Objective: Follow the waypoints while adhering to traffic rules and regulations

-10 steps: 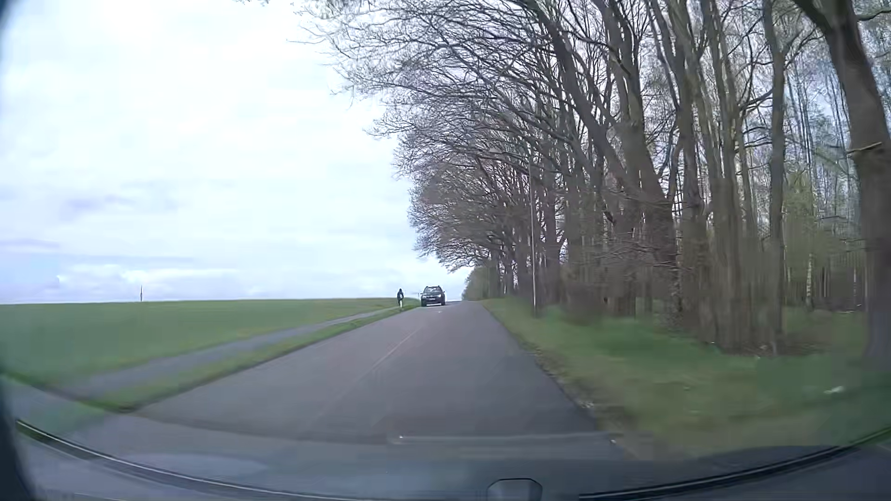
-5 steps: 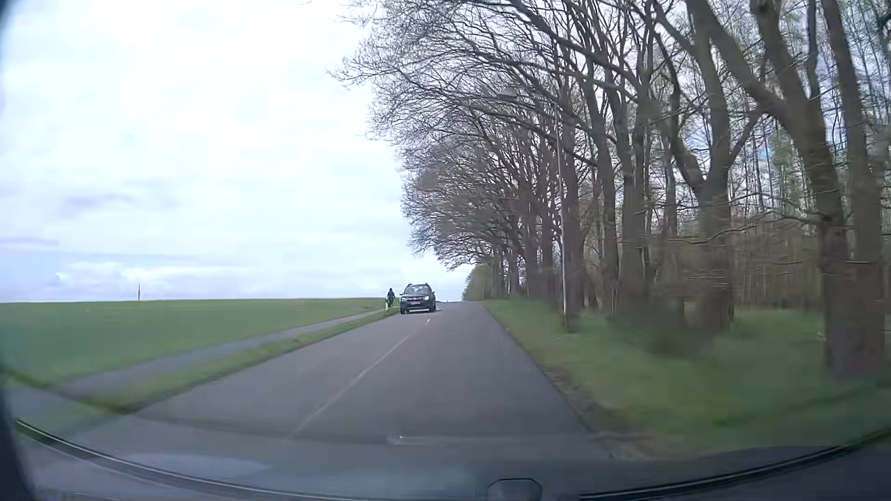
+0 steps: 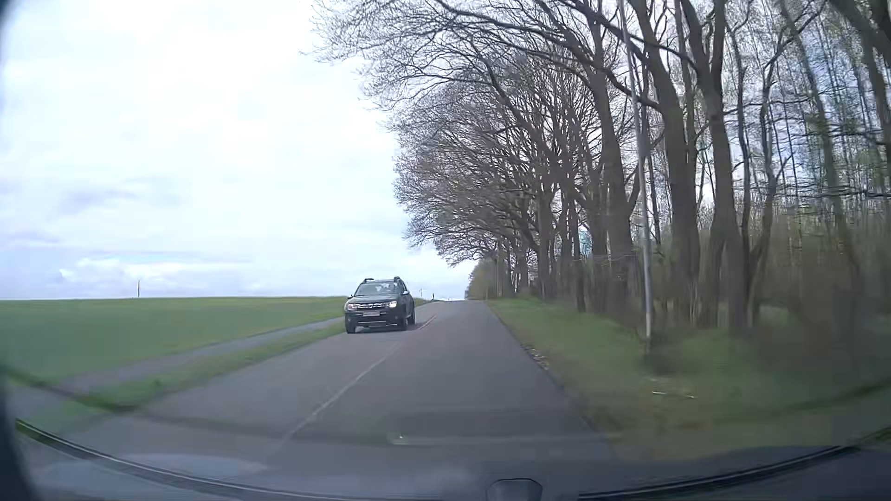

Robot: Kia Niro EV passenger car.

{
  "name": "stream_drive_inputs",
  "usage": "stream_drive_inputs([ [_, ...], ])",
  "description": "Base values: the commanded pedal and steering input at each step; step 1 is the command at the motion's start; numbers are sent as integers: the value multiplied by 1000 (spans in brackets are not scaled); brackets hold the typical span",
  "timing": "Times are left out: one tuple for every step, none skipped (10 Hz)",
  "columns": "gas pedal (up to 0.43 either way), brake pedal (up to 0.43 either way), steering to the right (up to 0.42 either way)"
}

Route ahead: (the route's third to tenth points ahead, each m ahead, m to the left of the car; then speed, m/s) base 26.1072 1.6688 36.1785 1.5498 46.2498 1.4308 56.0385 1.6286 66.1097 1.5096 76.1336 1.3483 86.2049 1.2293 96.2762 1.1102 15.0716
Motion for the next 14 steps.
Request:
stream_drive_inputs([
  [197, 0, -5],
  [197, 0, -5],
  [197, 0, -5],
  [197, 0, -5],
  [189, 0, -3],
  [169, 0, -2],
  [169, 0, -2],
  [169, 0, -2],
  [169, 0, -2],
  [169, 0, -1],
  [169, 0, -2],
  [169, 0, -1],
  [169, 0, -2],
  [169, 0, -1],
])
